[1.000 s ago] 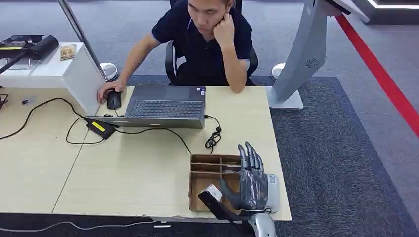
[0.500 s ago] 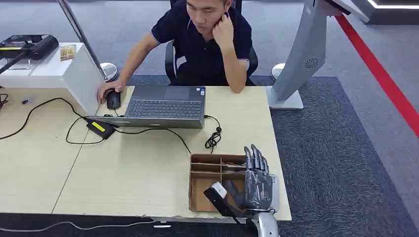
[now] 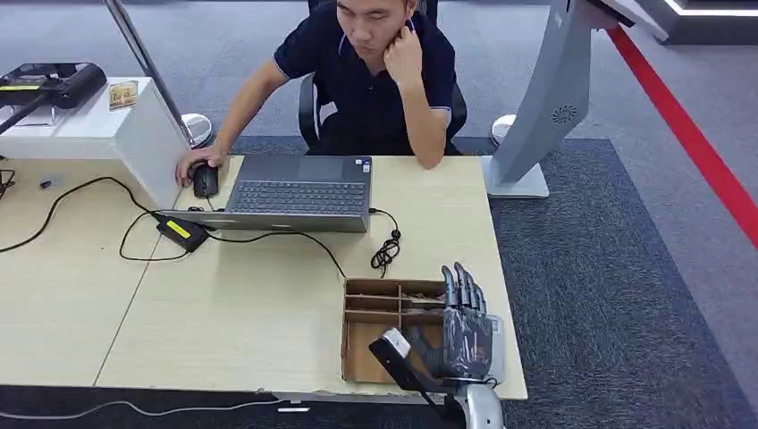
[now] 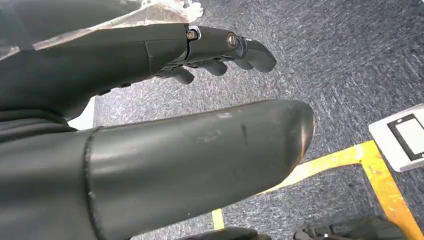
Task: Pass the card to the sensor for recognition and then transmit it.
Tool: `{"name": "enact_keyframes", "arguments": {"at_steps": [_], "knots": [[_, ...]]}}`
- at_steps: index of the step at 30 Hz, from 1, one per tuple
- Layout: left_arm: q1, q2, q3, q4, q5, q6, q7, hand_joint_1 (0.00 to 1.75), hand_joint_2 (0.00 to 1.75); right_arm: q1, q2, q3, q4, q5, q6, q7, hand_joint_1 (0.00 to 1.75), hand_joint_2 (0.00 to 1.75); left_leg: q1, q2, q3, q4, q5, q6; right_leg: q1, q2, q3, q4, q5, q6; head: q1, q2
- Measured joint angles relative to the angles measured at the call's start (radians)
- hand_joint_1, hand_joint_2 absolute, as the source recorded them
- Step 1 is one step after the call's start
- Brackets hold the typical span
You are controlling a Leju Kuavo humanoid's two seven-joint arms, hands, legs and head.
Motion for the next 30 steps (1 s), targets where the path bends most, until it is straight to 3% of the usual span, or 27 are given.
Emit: {"name": "enact_keyframes", "arguments": {"at_steps": [30], "knots": [[0.0,0.0,0.0,0.0,-0.002,0.0,-0.005,0.0,0.0,-0.009,0.016,-0.024,-0.013,0.031,-0.001,-0.011,0.0,1.75,0.0,0.0,0.0,0.0,0.0,0.0,0.0,0.0,0.0,0.0,0.0,0.0,0.0,0.0]]}}
